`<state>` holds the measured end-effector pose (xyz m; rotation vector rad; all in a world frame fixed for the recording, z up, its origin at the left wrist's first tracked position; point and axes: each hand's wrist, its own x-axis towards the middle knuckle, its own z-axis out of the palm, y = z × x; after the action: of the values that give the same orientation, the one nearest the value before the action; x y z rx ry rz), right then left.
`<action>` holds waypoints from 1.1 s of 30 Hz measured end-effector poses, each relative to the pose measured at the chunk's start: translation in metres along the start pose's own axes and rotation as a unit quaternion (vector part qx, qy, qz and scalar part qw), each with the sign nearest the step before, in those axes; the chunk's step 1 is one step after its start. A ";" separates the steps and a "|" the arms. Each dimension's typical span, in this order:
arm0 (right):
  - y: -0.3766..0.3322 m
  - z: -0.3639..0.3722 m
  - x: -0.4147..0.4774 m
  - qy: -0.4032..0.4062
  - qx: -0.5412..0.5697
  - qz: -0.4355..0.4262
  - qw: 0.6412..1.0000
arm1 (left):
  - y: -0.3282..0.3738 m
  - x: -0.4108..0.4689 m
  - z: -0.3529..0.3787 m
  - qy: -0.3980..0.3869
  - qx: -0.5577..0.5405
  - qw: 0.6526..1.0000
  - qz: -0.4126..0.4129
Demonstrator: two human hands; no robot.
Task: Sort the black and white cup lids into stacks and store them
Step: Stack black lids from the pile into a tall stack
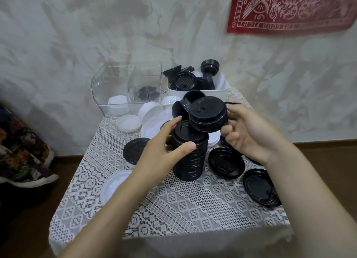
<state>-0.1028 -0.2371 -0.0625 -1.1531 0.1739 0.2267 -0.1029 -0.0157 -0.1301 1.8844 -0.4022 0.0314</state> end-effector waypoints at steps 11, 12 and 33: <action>0.011 -0.010 0.003 0.010 -0.136 -0.070 0.988 | -0.001 0.002 0.001 -0.006 -0.011 1.000 0.005; 0.011 -0.010 0.003 0.011 -0.140 -0.080 0.987 | -0.001 0.001 0.001 -0.006 -0.010 1.000 0.005; 0.025 0.003 0.003 -0.025 -0.341 -0.164 0.925 | -0.002 0.002 0.002 -0.012 -0.036 0.999 0.029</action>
<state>-0.1066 -0.2244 -0.0846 -1.8442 -0.1629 0.0092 -0.1009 -0.0176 -0.1326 1.8039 -0.4685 0.0333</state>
